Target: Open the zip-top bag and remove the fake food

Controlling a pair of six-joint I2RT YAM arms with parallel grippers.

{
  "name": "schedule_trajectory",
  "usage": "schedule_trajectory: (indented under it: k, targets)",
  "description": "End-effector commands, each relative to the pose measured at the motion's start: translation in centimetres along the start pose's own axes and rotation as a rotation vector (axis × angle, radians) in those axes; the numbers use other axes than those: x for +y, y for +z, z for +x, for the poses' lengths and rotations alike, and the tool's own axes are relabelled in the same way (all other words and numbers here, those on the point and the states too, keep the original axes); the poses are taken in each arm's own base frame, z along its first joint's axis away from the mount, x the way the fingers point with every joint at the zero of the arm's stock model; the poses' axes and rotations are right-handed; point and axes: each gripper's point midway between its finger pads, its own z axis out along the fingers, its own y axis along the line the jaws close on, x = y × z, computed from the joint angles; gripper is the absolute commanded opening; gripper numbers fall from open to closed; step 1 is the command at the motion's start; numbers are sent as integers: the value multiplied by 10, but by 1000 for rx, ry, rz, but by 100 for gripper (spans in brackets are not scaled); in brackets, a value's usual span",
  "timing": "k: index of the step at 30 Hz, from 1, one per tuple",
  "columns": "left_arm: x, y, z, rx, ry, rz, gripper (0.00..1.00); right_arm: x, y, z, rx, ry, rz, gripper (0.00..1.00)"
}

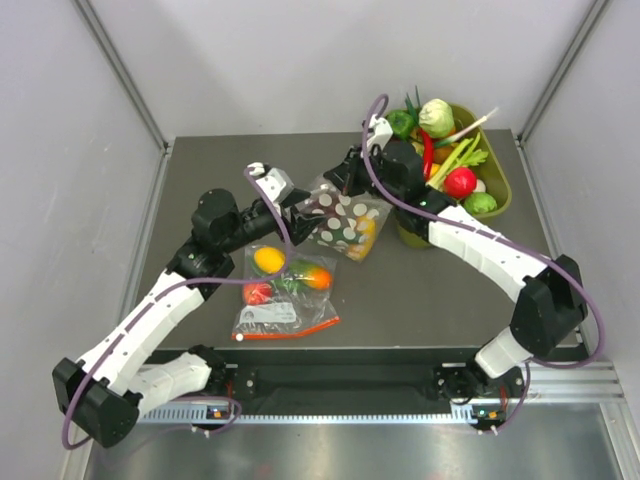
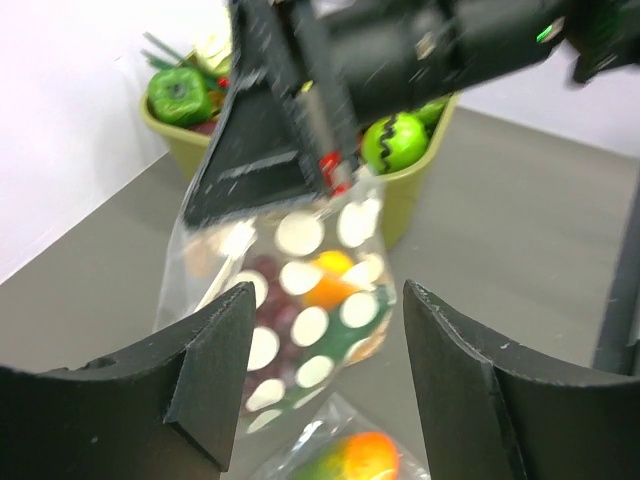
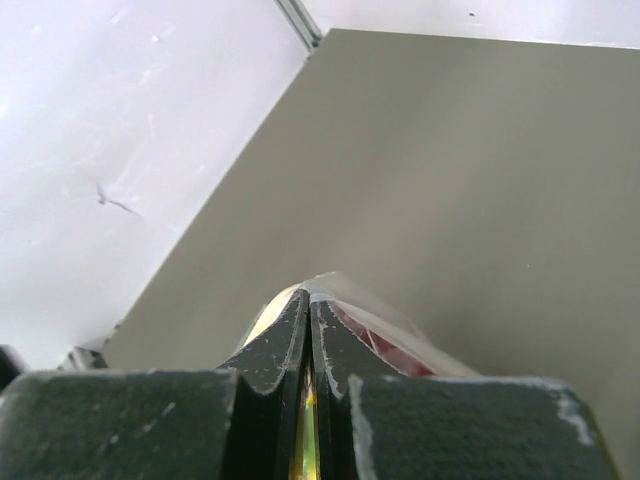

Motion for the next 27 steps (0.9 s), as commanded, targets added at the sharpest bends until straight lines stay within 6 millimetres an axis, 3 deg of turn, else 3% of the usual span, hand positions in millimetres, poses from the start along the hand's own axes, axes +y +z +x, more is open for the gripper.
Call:
schedule_trajectory:
  k: [1,12,17,21,27]
  targets:
    - [11,3,4,6,68,-41,65,46,-29,-70,-185,5,-163,0]
    - [27,26,27,59,69,-62,65,75,-55,-60,-130,80,-323,0]
    - [32,27,26,44,77,-86,63,78,-64,-48,-99,82,-340,0]
    - [27,24,21,24,79,-74,36,73,-69,-38,-70,60,-321,0]
    - [12,29,30,54,48,21,16,72,-79,-26,-42,35,-328,0]
